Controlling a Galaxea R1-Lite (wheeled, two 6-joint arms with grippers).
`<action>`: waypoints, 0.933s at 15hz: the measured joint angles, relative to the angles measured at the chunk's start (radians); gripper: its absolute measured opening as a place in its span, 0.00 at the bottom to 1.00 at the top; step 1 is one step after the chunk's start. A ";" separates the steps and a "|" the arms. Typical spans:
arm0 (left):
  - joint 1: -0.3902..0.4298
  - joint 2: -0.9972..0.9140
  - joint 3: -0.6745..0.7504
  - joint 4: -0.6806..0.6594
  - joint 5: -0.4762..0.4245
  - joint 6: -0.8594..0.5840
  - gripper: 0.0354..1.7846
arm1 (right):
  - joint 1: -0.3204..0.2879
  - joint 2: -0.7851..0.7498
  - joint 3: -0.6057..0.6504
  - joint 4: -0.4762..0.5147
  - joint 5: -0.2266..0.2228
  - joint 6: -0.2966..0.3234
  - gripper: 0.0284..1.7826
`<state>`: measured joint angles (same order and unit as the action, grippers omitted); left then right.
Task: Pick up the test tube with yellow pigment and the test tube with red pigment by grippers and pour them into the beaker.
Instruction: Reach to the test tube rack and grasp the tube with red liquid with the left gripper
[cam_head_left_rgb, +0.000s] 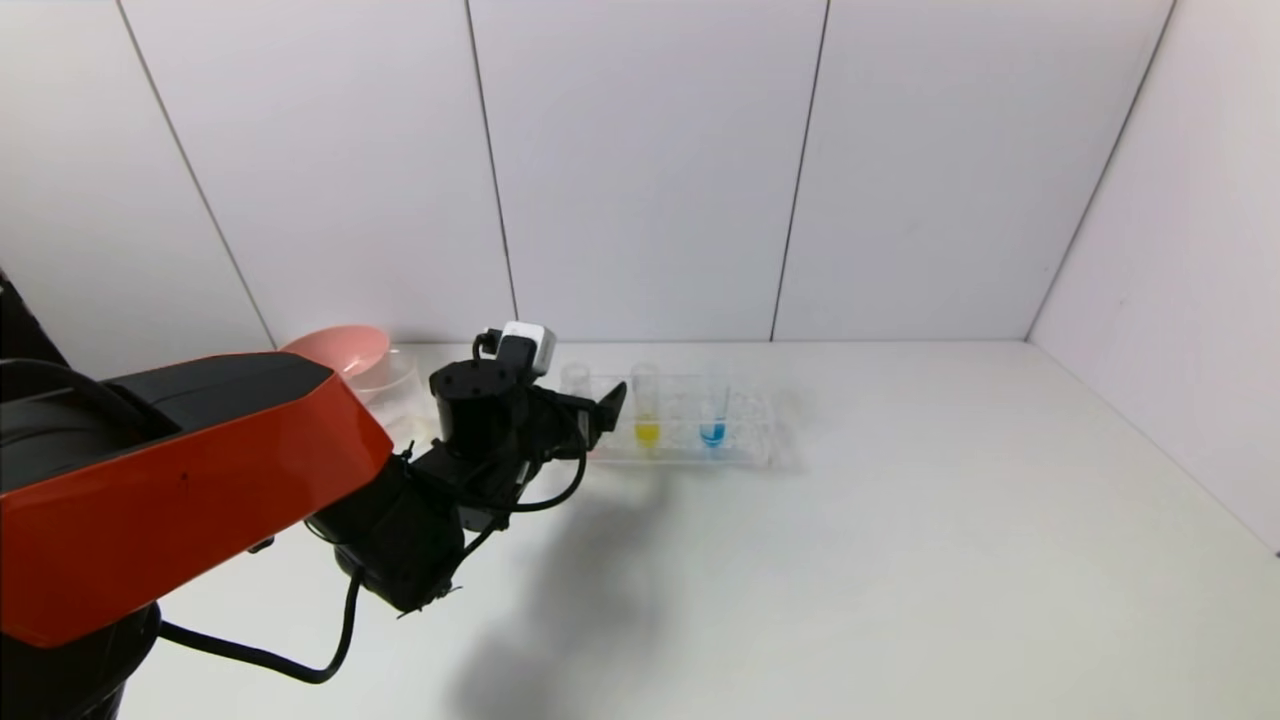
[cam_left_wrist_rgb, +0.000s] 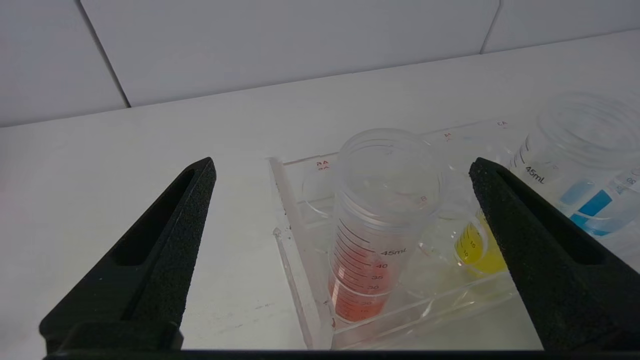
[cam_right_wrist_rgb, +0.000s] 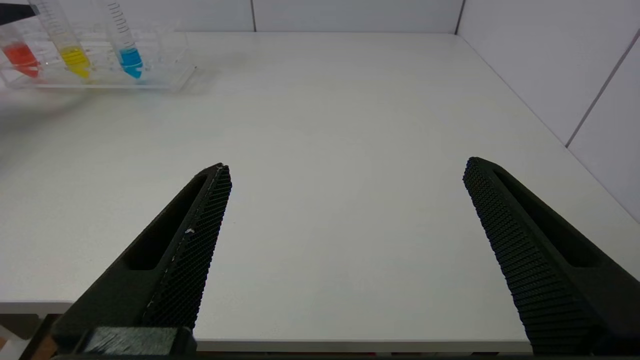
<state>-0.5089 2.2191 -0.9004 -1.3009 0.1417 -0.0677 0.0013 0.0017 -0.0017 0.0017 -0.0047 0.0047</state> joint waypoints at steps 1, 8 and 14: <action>0.000 -0.001 0.000 0.000 0.002 0.000 0.99 | 0.000 0.000 0.000 0.000 0.000 0.000 0.95; 0.000 0.003 0.000 0.011 0.004 0.001 0.95 | 0.000 0.000 0.000 0.000 0.000 0.000 0.95; 0.000 0.005 -0.001 0.010 0.004 0.001 0.46 | 0.000 0.000 0.000 0.000 0.000 0.000 0.95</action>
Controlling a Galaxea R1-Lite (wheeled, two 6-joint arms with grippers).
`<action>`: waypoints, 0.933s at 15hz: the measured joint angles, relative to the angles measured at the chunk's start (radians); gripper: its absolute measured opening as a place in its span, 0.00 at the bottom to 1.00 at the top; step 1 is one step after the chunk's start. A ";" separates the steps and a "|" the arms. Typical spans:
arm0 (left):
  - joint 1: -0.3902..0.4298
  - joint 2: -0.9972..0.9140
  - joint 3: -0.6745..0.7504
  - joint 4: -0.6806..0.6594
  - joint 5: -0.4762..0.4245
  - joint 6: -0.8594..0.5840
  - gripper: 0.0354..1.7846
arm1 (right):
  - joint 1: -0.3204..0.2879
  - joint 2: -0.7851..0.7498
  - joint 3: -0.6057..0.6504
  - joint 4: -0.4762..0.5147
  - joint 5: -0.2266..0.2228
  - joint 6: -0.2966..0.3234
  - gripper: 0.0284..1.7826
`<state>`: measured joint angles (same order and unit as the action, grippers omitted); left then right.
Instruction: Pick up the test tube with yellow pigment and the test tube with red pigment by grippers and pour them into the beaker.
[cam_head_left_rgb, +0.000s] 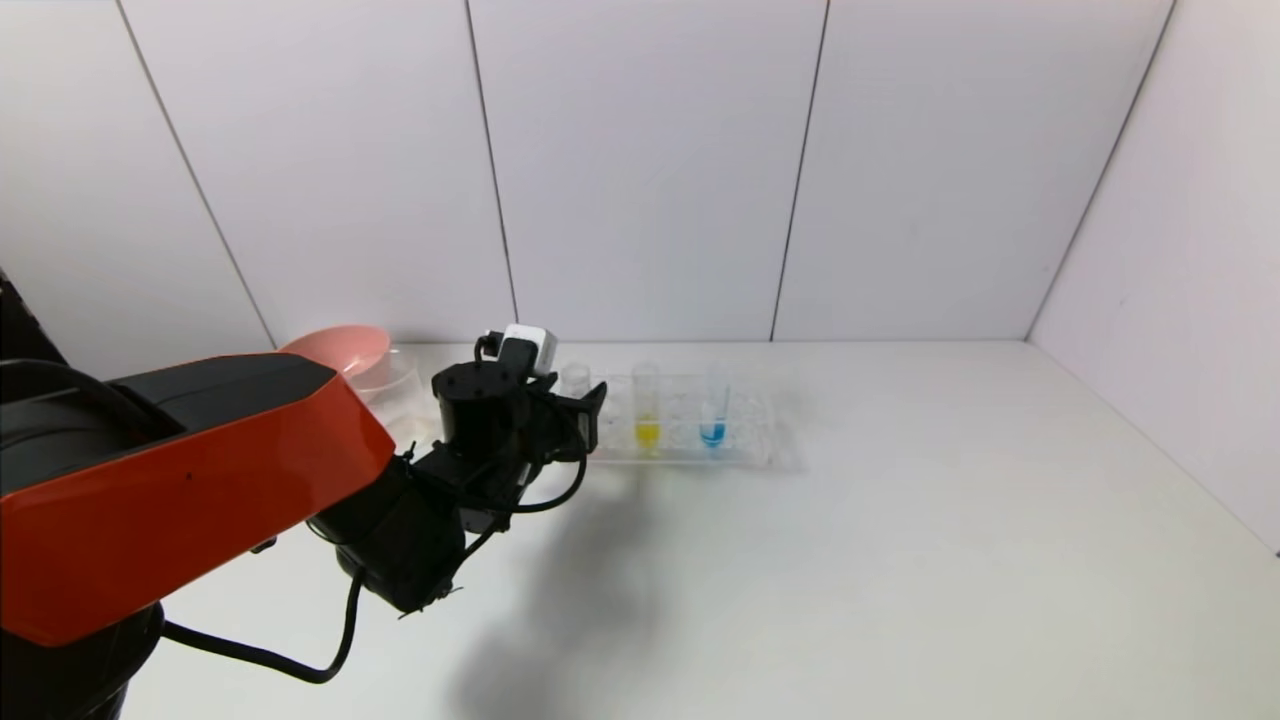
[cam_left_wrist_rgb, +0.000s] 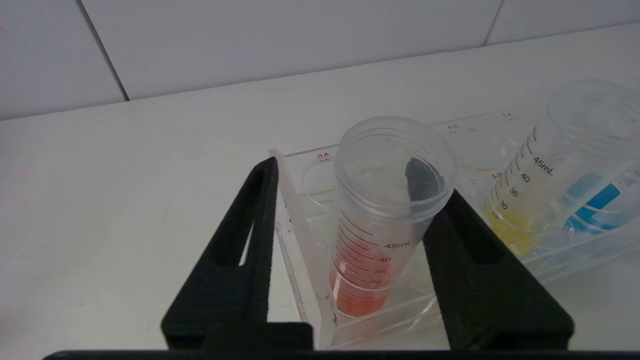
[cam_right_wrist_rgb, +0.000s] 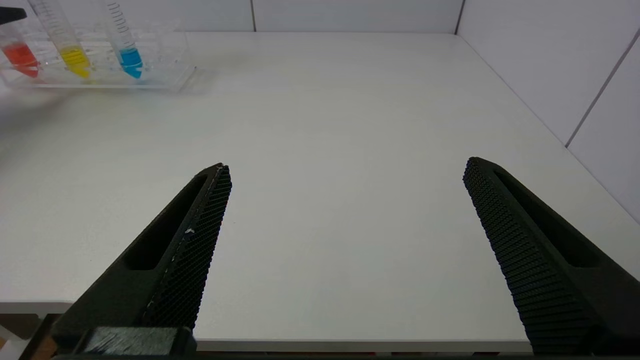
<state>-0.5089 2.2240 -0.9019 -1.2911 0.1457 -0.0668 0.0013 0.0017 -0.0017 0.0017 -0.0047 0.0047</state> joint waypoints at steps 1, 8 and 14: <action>-0.002 0.000 0.001 -0.001 -0.001 0.000 0.36 | 0.000 0.000 0.000 0.000 0.000 0.000 0.95; -0.003 -0.006 0.008 -0.005 -0.001 0.001 0.24 | 0.000 0.000 0.000 0.000 0.000 0.000 0.95; -0.003 -0.028 0.017 -0.006 -0.001 0.001 0.24 | 0.000 0.000 0.000 0.000 0.000 0.000 0.95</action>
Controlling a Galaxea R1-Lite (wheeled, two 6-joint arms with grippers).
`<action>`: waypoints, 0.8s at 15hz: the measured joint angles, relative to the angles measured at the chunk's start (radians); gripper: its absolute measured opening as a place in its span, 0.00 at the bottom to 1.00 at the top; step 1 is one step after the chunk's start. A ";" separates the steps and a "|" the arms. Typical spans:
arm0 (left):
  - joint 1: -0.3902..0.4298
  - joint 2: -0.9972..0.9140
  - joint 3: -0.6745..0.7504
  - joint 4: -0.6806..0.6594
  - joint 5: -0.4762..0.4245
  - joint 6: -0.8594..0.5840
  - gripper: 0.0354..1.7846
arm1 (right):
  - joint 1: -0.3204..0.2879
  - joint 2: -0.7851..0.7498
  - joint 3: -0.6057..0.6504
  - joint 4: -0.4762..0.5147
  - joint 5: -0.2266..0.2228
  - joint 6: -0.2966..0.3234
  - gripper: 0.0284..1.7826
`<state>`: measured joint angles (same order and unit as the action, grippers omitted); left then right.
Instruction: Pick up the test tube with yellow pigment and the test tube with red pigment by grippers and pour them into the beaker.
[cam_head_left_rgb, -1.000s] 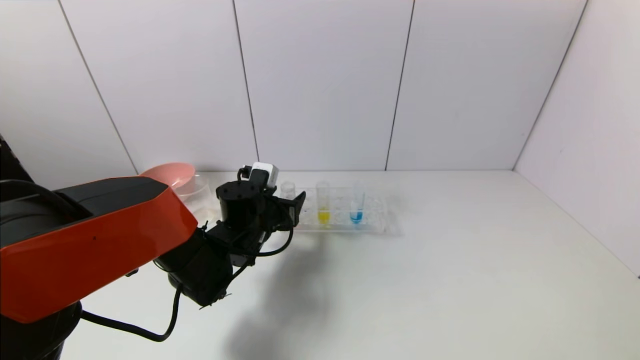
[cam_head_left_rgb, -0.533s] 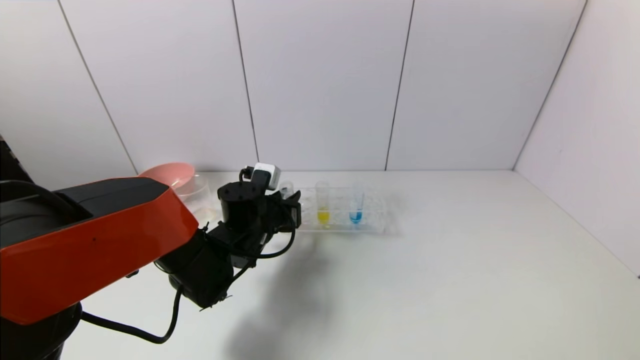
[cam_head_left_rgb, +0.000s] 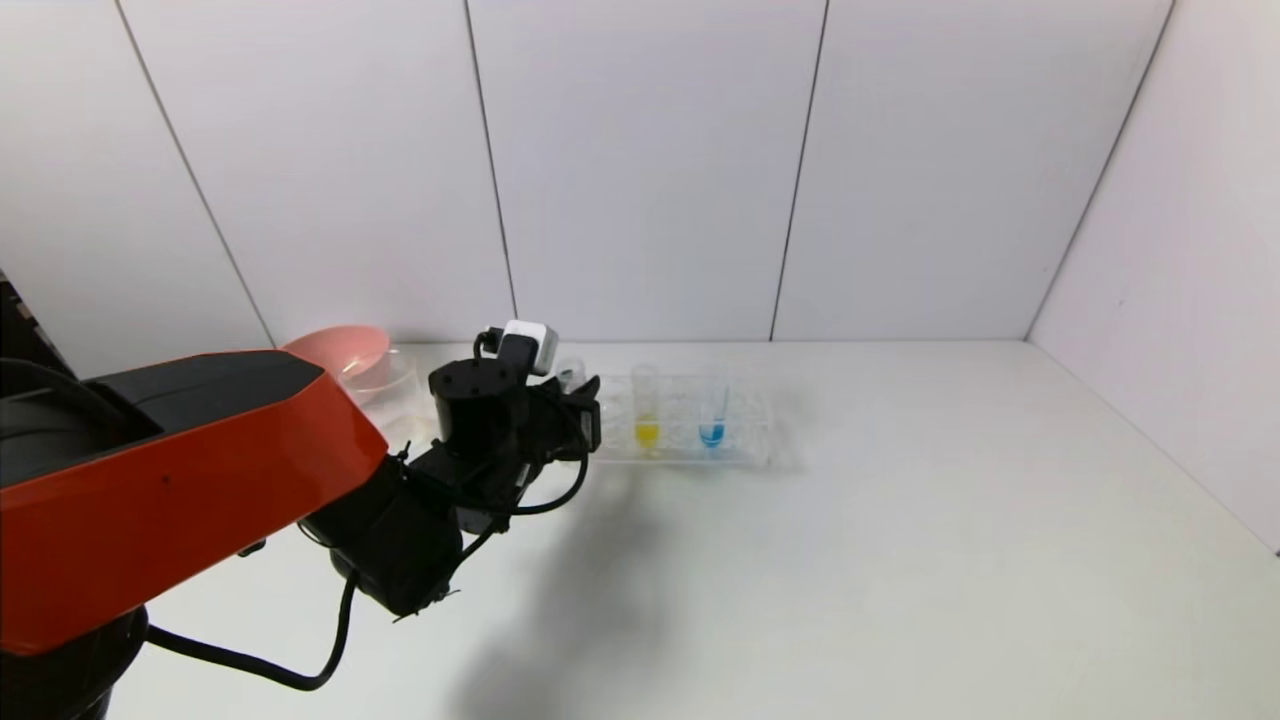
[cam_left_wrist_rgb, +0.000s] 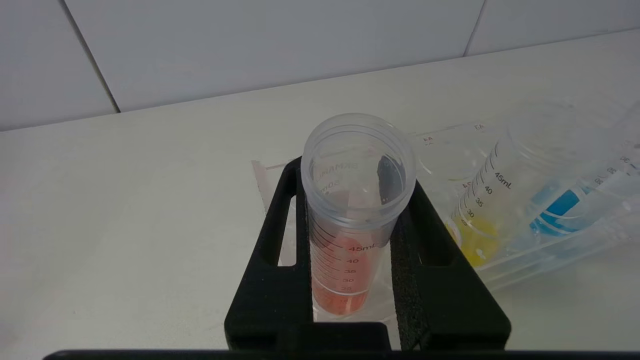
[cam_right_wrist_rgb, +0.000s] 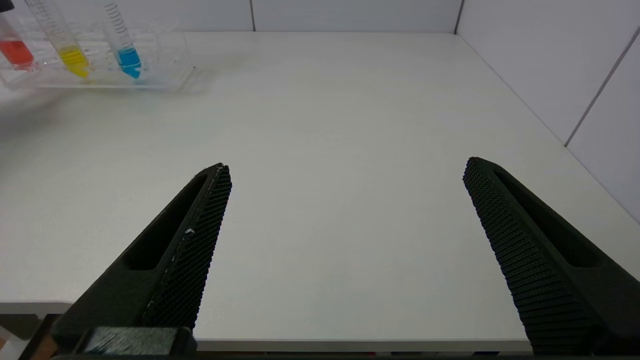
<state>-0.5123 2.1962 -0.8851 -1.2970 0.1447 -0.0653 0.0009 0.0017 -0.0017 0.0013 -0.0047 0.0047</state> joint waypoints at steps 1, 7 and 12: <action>0.000 -0.005 0.001 0.001 0.000 0.001 0.24 | 0.000 0.000 0.000 0.000 0.000 0.000 0.95; 0.000 -0.061 0.015 0.007 0.000 0.001 0.24 | 0.000 0.000 0.000 0.000 0.000 0.000 0.95; -0.007 -0.124 0.016 0.026 0.004 0.033 0.24 | 0.000 0.000 0.000 0.000 0.000 0.000 0.95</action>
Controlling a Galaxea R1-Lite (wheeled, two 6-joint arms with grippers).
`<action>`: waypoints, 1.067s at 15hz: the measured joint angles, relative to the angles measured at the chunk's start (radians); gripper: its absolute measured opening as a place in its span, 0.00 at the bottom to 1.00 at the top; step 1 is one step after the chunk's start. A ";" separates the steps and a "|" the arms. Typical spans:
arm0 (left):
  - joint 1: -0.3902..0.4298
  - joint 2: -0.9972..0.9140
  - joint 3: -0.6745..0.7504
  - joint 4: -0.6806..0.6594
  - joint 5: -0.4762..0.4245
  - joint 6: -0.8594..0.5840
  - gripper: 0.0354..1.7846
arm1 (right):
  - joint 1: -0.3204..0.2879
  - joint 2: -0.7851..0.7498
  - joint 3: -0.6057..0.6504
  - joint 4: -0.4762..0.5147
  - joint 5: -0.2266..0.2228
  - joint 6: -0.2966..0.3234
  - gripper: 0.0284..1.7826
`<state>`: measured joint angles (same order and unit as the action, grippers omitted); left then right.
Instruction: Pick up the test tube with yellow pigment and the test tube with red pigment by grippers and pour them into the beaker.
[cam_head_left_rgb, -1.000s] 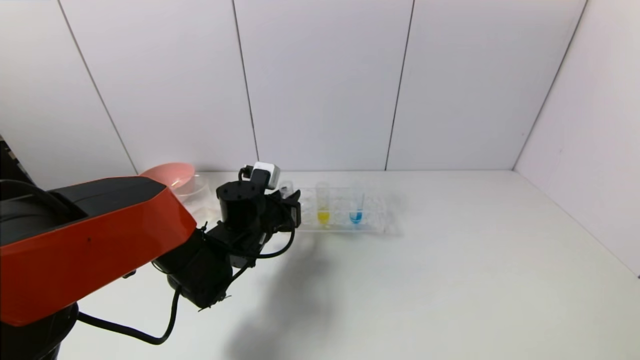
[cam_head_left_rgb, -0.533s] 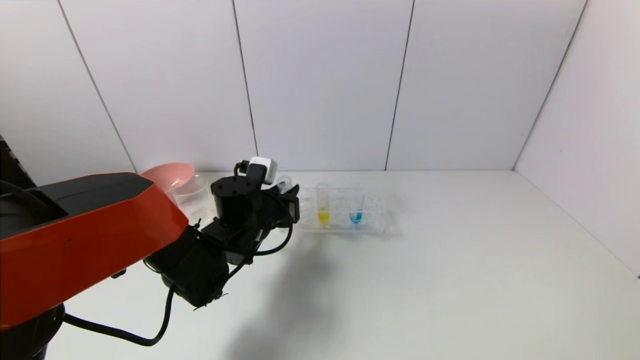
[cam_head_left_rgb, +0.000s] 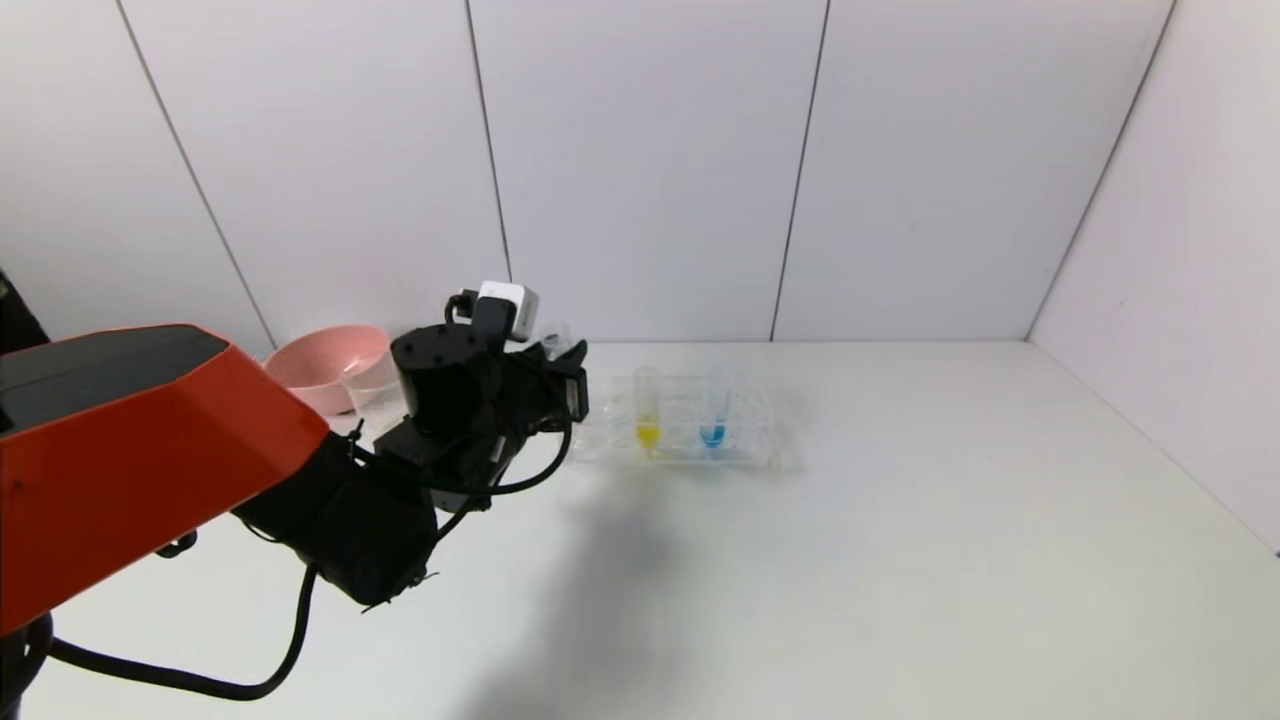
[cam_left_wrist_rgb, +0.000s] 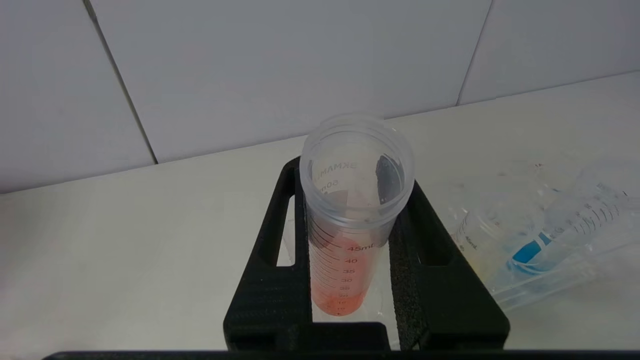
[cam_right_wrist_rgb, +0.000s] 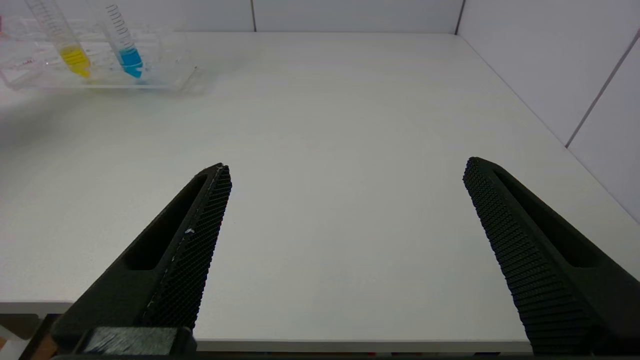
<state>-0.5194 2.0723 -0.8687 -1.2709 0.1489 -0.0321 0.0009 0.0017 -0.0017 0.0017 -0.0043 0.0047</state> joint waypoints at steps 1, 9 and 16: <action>-0.001 -0.021 -0.001 0.014 0.000 0.001 0.24 | 0.000 0.000 0.000 0.000 0.000 0.000 0.95; -0.011 -0.309 -0.041 0.296 0.003 0.057 0.24 | 0.000 0.000 0.000 0.000 0.000 0.000 0.95; 0.017 -0.516 -0.042 0.464 0.003 0.057 0.24 | 0.000 0.000 0.000 0.000 0.000 0.000 0.95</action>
<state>-0.5028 1.5562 -0.9106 -0.8066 0.1519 0.0249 0.0013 0.0017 -0.0017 0.0017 -0.0043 0.0047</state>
